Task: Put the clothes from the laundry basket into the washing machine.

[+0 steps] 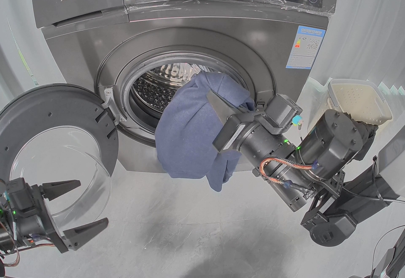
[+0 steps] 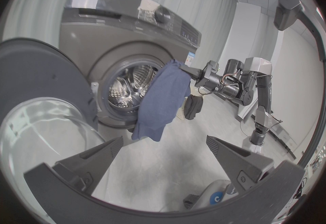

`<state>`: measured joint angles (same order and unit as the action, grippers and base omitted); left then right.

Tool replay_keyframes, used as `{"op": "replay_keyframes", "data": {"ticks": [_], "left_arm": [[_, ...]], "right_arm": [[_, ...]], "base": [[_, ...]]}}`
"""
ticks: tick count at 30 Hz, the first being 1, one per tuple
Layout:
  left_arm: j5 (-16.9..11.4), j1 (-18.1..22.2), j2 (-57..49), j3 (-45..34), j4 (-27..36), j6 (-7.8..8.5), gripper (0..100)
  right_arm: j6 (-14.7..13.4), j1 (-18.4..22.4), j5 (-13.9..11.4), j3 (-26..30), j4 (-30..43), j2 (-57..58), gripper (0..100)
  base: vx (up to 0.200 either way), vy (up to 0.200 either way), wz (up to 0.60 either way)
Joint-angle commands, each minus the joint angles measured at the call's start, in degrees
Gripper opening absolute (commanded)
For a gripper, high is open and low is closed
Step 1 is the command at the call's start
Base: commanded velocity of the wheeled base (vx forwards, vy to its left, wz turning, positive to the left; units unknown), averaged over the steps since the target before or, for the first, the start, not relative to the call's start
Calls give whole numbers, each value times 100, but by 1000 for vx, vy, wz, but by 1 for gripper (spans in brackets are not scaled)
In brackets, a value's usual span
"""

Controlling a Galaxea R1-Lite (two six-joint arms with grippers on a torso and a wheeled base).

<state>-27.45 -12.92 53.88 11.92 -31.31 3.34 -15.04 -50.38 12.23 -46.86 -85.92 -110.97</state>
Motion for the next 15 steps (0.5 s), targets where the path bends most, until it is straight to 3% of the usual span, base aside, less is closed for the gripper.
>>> {"op": "replay_keyframes", "data": {"ticks": [1, 8, 15], "left_arm": [[-58, -422, 1757, 170, -658, -26, 100], [-67, -448, 2768, 495, -1176, -255, 100], [-76, -773, 3471, 671, -1563, -281, 100]], "right_arm": [[1, -15, -1, 72, -13, -21, 0], [10, -33, -1, 89, -4, 5, 0], [10, -33, -1, 81, -13, 5, 0]], "base": [[0, 0, 0], [0, 0, 0], [0, 0, 0]]}}
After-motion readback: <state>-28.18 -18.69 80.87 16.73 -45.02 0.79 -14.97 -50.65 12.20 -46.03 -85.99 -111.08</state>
